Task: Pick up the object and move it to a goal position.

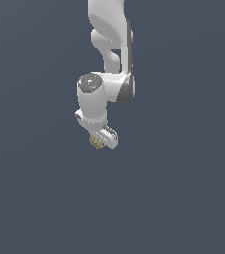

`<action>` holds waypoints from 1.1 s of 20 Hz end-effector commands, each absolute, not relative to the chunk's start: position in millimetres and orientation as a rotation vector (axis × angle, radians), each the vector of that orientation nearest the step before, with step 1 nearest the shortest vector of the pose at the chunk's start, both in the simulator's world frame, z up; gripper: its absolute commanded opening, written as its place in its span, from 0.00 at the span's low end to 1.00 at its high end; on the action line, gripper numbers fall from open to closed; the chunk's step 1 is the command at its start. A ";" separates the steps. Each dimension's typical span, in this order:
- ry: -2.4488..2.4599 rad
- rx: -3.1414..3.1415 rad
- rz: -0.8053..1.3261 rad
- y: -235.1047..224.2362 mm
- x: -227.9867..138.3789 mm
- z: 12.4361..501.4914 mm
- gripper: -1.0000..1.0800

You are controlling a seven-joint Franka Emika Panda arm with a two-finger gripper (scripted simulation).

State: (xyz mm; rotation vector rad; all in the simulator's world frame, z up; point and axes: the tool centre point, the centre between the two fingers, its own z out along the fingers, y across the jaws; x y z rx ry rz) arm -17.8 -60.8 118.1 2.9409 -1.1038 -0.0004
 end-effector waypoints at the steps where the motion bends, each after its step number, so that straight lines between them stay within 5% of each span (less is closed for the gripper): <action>1: -1.104 2.940 0.001 -62.3 -10.5 142.1 0.00; 11: -1.104 2.940 0.001 -67.2 17.5 223.1 0.00; 22: -1.104 2.941 0.000 -68.6 29.1 250.7 0.00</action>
